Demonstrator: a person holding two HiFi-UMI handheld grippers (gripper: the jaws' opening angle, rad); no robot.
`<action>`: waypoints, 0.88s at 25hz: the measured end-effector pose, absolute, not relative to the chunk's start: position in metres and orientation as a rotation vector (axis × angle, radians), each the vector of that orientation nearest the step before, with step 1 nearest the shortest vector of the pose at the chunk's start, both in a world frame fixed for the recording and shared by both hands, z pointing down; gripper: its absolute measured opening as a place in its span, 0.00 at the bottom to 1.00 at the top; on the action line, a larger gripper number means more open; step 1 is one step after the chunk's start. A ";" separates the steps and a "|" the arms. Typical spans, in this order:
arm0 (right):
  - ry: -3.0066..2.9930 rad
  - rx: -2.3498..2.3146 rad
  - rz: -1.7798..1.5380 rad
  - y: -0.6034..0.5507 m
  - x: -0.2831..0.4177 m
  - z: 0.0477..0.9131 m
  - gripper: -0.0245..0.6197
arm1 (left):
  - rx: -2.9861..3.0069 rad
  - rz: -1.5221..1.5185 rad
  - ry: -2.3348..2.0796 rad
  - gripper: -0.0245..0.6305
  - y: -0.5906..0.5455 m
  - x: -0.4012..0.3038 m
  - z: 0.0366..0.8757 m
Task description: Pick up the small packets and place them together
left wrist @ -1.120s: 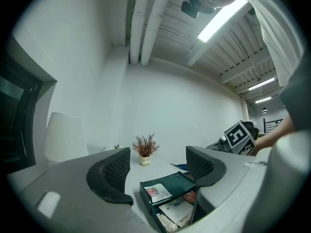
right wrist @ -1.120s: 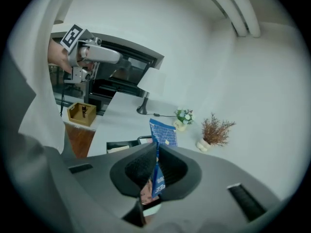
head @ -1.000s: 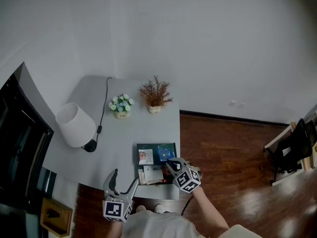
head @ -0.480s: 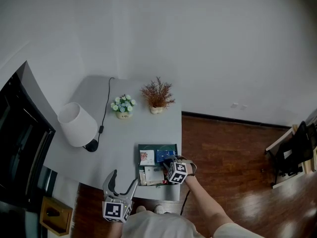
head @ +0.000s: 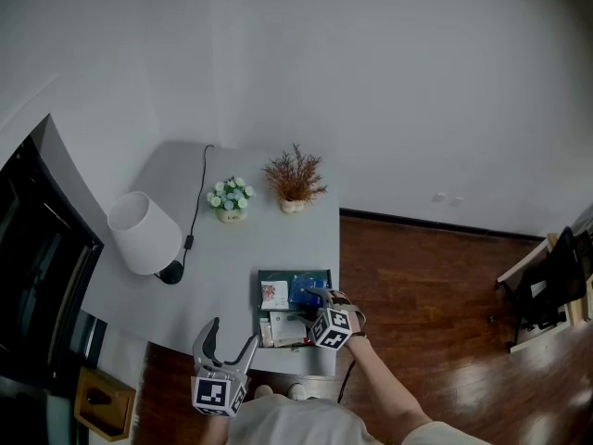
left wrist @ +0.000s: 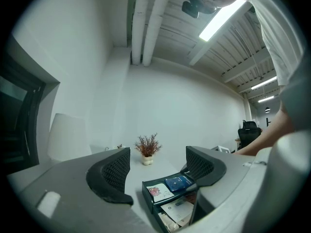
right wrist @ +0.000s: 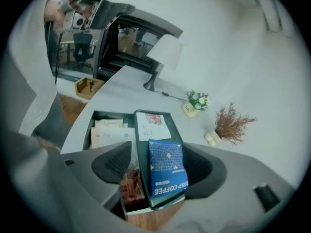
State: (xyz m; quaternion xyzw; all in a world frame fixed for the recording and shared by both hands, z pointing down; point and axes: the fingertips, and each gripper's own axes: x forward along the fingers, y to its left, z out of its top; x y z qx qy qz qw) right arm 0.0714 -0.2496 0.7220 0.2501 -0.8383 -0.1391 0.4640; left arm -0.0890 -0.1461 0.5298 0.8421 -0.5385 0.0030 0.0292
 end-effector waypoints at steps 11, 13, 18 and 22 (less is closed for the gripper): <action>-2.710 1.393 -0.168 -0.206 0.096 0.514 0.56 | 2.664 -0.006 -1.597 0.57 -0.155 -0.068 0.521; -2.790 1.582 -0.104 -0.198 0.118 0.489 0.56 | 2.673 -0.008 -1.591 0.57 -0.155 -0.065 0.520; -2.740 1.732 -0.131 -0.188 0.153 0.484 0.56 | 2.693 -0.006 -1.593 0.57 -0.156 -0.059 0.515; -2.615 1.695 -0.149 -0.185 0.152 0.500 0.55 | 2.698 -0.014 -1.589 0.57 -0.157 -0.058 0.512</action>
